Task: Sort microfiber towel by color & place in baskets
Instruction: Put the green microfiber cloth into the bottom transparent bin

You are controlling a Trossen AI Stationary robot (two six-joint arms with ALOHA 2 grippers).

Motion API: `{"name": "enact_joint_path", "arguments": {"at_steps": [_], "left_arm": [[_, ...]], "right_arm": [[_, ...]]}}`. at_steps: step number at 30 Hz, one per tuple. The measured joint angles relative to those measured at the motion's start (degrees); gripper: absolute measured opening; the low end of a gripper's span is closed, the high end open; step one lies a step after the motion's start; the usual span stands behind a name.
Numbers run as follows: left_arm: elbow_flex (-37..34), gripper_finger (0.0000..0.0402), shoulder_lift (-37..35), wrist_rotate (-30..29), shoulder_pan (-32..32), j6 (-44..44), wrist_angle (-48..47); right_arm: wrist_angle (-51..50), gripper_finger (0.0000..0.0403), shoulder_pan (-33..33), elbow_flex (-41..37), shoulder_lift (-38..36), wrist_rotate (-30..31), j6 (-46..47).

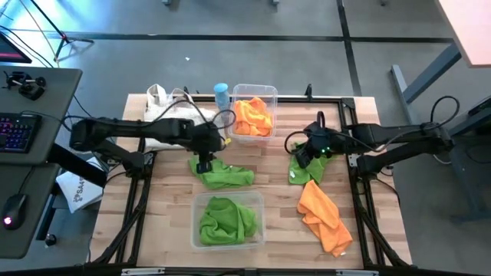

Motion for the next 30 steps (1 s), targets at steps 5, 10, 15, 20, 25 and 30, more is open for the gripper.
{"name": "enact_joint_path", "arguments": {"at_steps": [5, 10, 15, 20, 25, 30], "left_arm": [[0.0, 0.011, 4.9, 6.64, 0.05, 2.35, -1.5], [0.0, 0.011, 9.39, 8.4, 0.04, 2.56, -2.06], [0.0, 0.011, 13.96, 8.4, 0.04, 2.3, -2.16], [0.0, 0.011, 17.72, 8.4, -0.14, 1.56, -2.16], [0.0, 0.0095, 20.46, 8.25, -0.84, 0.77, -2.35], [0.0, 0.0012, 20.59, 7.56, -1.55, 2.41, -2.3]], "right_arm": [[0.11, 0.0122, 0.15, 0.0, -0.09, 1.56, -0.42], [0.11, 0.0122, 0.0, 0.02, -0.09, 1.57, -1.04], [0.14, 0.0122, 0.0, 0.04, -0.09, 2.1, -1.49], [0.14, 0.0122, 0.0, 0.07, -0.09, 4.06, -1.5], [0.14, 0.0122, 0.0, 0.09, -0.09, 4.17, -1.49], [0.17, 0.0122, 0.0, 0.09, -0.09, 4.17, -1.22]]}}
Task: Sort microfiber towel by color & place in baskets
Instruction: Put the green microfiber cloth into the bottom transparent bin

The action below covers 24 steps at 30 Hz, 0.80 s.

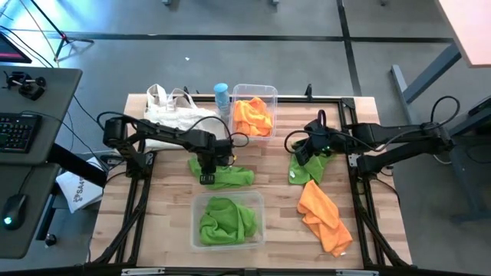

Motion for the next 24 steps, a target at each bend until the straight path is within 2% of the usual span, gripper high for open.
{"name": "enact_joint_path", "arguments": {"at_steps": [7, 18, 24], "left_arm": [[0.99, 0.0001, -3.63, -3.51, 0.06, -0.13, -3.24], [3.67, 0.0, -22.18, -6.47, 0.08, -2.29, -4.77], [3.65, 0.0001, -23.1, -6.19, -0.07, -2.24, -5.11]], "right_arm": [[1.33, 0.0122, 0.0, 0.02, 0.0, 0.0, 1.13], [1.54, 0.0122, 0.0, 0.02, 0.02, 0.07, 2.8], [1.54, 0.0122, 0.0, 0.02, 0.02, 0.07, 3.65]]}}
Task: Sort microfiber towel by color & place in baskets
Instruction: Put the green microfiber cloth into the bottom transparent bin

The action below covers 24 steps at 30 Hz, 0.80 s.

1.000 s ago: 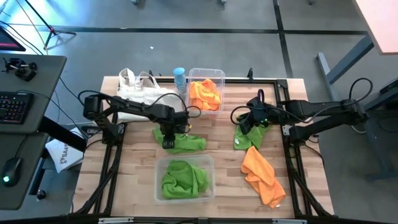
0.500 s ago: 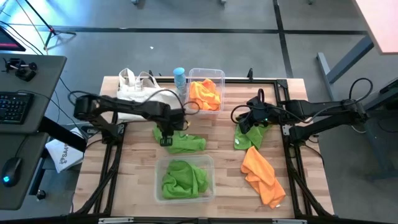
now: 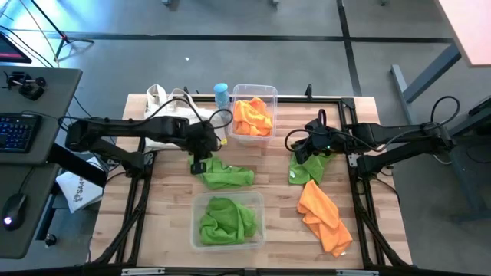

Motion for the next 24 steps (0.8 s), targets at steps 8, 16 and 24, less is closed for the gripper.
{"name": "enact_joint_path", "arguments": {"at_steps": [8, 16, 24], "left_arm": [[-0.06, 0.0068, 4.83, 0.87, -0.04, 1.19, -1.89], [-0.07, 0.0135, 13.98, 0.91, -0.04, 0.74, -1.75], [-0.07, 0.014, 24.03, 0.9, -0.04, 2.42, -1.06]], "right_arm": [[-0.04, 0.0122, 0.0, 0.0, 0.0, 0.51, 0.17], [-0.13, 0.0122, -0.02, 0.0, 0.0, 3.3, 0.14], [0.0, 0.0122, 0.0, 0.0, 0.0, 3.3, 2.59]]}}
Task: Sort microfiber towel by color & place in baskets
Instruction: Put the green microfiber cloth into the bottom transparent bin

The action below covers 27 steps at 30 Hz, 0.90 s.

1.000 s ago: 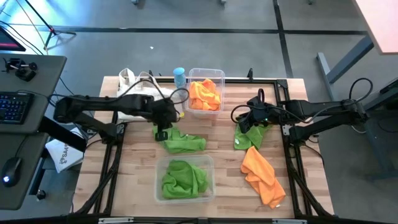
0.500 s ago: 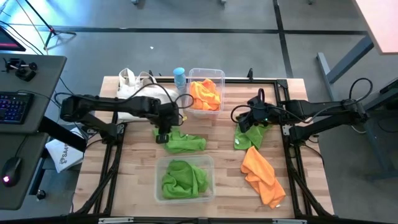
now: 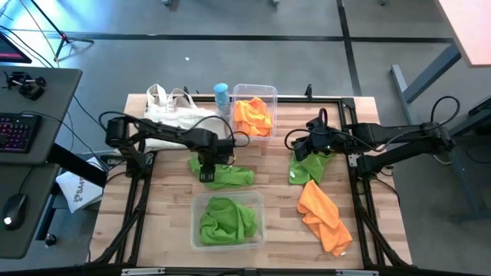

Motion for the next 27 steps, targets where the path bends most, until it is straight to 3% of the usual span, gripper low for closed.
{"name": "enact_joint_path", "arguments": {"at_steps": [7, 13, 15, 19, 27], "left_arm": [[0.24, 0.0131, 5.59, -1.06, 0.02, -0.8, 2.46], [0.28, 0.0019, 5.8, -1.21, 0.24, -1.79, 3.4], [0.08, 0.0011, 4.67, -1.05, 0.43, -3.27, 3.38], [-0.13, 0.0003, -0.65, -1.29, 0.46, -6.71, 0.45], [-0.02, 0.0001, -18.89, -1.18, -1.56, -17.36, -2.26]], "right_arm": [[-0.07, 0.0122, 0.02, 0.0, 0.02, -0.04, -2.29], [-0.11, 0.0122, 0.02, 0.0, 0.02, -0.59, -6.03], [-0.21, 0.0122, 0.02, 0.0, 0.02, -1.3, -6.99], [-0.58, 0.0122, 0.02, 0.0, 0.02, -2.34, -8.95], [-1.43, 0.0122, 0.02, 0.0, 0.02, -4.35, -13.42]]}}
